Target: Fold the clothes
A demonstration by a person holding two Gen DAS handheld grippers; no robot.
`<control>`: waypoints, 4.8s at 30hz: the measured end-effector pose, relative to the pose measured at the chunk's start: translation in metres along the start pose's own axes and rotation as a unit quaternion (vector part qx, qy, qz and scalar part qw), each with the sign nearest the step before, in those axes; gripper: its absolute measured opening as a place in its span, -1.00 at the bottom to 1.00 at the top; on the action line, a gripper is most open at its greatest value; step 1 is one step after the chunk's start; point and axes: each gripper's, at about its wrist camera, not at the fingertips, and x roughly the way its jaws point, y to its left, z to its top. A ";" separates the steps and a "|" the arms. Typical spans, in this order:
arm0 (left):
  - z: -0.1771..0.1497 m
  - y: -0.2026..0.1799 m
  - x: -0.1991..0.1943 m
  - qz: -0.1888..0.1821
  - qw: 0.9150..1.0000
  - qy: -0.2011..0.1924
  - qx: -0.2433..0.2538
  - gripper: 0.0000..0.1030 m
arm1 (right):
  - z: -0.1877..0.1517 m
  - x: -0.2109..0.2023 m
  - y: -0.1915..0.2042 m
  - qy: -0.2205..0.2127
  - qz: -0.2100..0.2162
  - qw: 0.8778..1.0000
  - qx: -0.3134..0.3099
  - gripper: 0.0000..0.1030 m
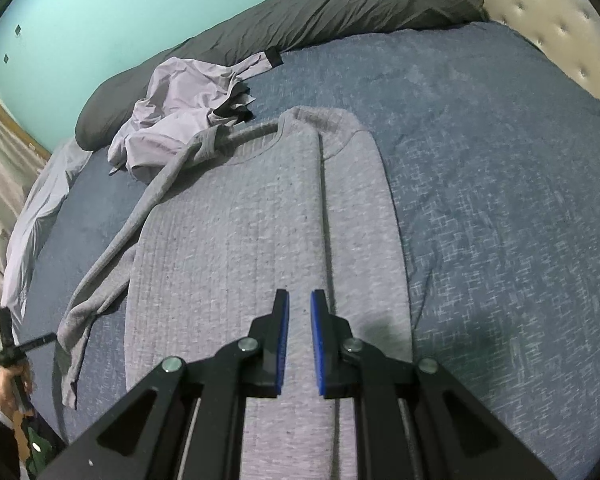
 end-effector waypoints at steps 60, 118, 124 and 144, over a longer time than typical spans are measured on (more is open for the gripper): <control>0.009 0.013 -0.089 0.049 0.996 -0.061 -0.038 -0.52 | -0.106 0.009 -0.092 0.156 0.033 0.985 0.063 -0.44; -0.029 -0.226 0.034 -0.074 0.988 0.080 0.106 -0.46 | 0.044 -0.092 -0.224 -0.040 -0.206 0.977 0.032 -0.49; -0.036 -0.231 0.030 -0.100 0.988 0.084 0.085 -0.46 | -0.006 -0.074 -0.169 0.009 -0.101 0.995 -0.009 -0.47; -0.067 -0.270 0.063 -0.089 0.982 0.101 0.129 -0.47 | -0.087 -0.016 -0.057 0.120 -0.001 0.990 -0.079 -0.48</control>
